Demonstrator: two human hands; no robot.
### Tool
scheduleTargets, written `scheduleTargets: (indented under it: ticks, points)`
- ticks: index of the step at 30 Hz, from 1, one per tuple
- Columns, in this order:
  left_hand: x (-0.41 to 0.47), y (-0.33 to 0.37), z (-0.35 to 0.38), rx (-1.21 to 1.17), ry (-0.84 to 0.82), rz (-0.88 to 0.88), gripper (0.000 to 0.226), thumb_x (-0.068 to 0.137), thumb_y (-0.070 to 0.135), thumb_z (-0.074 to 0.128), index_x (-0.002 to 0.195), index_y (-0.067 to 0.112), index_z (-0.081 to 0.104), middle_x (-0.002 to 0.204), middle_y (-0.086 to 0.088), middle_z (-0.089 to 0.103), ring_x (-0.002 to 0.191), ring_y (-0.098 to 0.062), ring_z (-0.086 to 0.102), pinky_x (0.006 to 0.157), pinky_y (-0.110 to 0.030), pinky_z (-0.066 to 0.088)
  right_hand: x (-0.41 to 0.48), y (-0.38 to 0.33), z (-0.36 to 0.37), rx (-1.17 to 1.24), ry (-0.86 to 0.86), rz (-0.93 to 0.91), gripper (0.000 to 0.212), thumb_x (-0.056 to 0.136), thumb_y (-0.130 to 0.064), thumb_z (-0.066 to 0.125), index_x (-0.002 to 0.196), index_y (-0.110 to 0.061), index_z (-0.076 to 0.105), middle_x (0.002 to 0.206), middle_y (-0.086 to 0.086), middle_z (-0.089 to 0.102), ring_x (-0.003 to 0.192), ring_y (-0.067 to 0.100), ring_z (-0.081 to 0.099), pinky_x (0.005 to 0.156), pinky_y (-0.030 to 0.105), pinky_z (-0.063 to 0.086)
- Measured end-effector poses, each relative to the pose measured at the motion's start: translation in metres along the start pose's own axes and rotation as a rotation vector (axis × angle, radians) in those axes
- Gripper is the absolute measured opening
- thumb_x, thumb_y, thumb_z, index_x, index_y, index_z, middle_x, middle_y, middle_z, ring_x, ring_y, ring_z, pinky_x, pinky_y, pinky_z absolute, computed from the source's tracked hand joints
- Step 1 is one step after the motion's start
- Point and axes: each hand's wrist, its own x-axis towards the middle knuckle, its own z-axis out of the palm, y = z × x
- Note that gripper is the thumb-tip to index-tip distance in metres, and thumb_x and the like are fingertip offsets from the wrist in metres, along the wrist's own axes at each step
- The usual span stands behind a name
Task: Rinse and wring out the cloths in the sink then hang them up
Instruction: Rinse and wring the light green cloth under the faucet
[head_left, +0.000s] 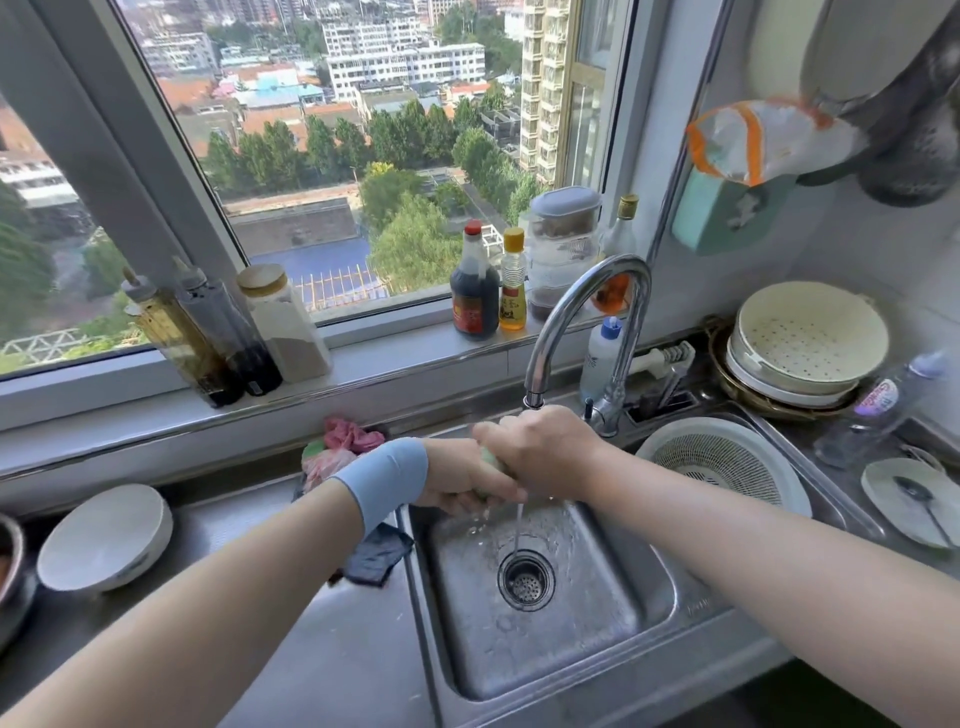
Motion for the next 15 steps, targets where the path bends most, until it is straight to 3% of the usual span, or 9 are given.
scheduleTargets:
  ticks: [2,4,6,7,9,12,15]
  points:
    - [0.009,0.0,0.004,0.199,0.119,-0.051,0.022,0.083,0.02,0.073,0.072,0.019,0.054,0.051,0.004,0.042,0.039,-0.01,0.031,0.038,-0.015,0.026,0.004,-0.003,-0.005,0.059,-0.148,0.061,0.017,0.082,-0.02,0.06,0.099,-0.014,0.061,0.081,0.004,0.071,0.069,0.027,0.071,0.052,0.029,0.045]
    - [0.016,0.004,0.005,0.563,0.318,-0.086,0.017,0.078,0.025,0.073,0.072,0.018,0.058,0.061,0.0,0.053,0.047,-0.018,0.046,0.044,-0.02,0.037,0.009,-0.008,-0.005,0.133,-0.318,0.173,0.017,0.087,-0.02,0.054,0.101,-0.015,0.06,0.094,0.005,0.072,0.084,0.029,0.071,0.059,0.031,0.043]
    - [0.019,0.009,0.005,1.032,0.421,-0.079,0.014,0.082,0.027,0.064,0.09,0.016,0.063,0.082,-0.005,0.06,0.074,-0.025,0.063,0.061,-0.028,0.05,0.011,-0.011,-0.002,0.197,-0.406,0.279,0.017,0.088,-0.021,0.052,0.1,-0.017,0.063,0.1,0.003,0.072,0.092,0.028,0.07,0.061,0.031,0.042]
    - [0.021,0.009,0.005,1.176,0.431,-0.07,0.025,0.086,0.028,0.059,0.106,0.012,0.062,0.093,-0.007,0.061,0.089,-0.028,0.065,0.073,-0.032,0.054,0.011,-0.013,0.0,0.234,-0.449,0.313,0.015,0.087,-0.021,0.051,0.096,-0.018,0.063,0.096,0.002,0.07,0.091,0.028,0.07,0.061,0.031,0.043]
    - [0.024,0.005,0.005,1.268,0.471,-0.078,0.04,0.09,0.026,0.053,0.125,0.008,0.048,0.113,-0.011,0.062,0.104,-0.033,0.064,0.087,-0.04,0.053,0.01,-0.014,0.004,0.379,-0.541,0.358,0.008,0.084,-0.021,0.05,0.083,-0.02,0.058,0.08,0.0,0.063,0.081,0.03,0.066,0.056,0.029,0.041]
    - [0.027,-0.001,0.01,1.381,0.577,0.023,0.035,0.092,0.014,0.05,0.125,0.006,0.043,0.112,-0.015,0.066,0.1,-0.035,0.066,0.077,-0.04,0.051,0.006,-0.018,0.011,0.762,-0.629,0.47,0.006,0.084,-0.019,0.056,0.08,-0.018,0.059,0.07,0.001,0.055,0.066,0.025,0.054,0.047,0.024,0.036]
    - [0.033,-0.008,0.015,1.522,0.617,0.121,0.034,0.092,0.016,0.052,0.124,0.008,0.043,0.104,-0.012,0.07,0.091,-0.035,0.069,0.065,-0.04,0.047,-0.001,-0.022,0.014,1.163,-0.751,0.766,0.003,0.072,-0.016,0.061,0.074,-0.016,0.063,0.057,0.001,0.045,0.044,0.018,0.038,0.042,0.02,0.032]
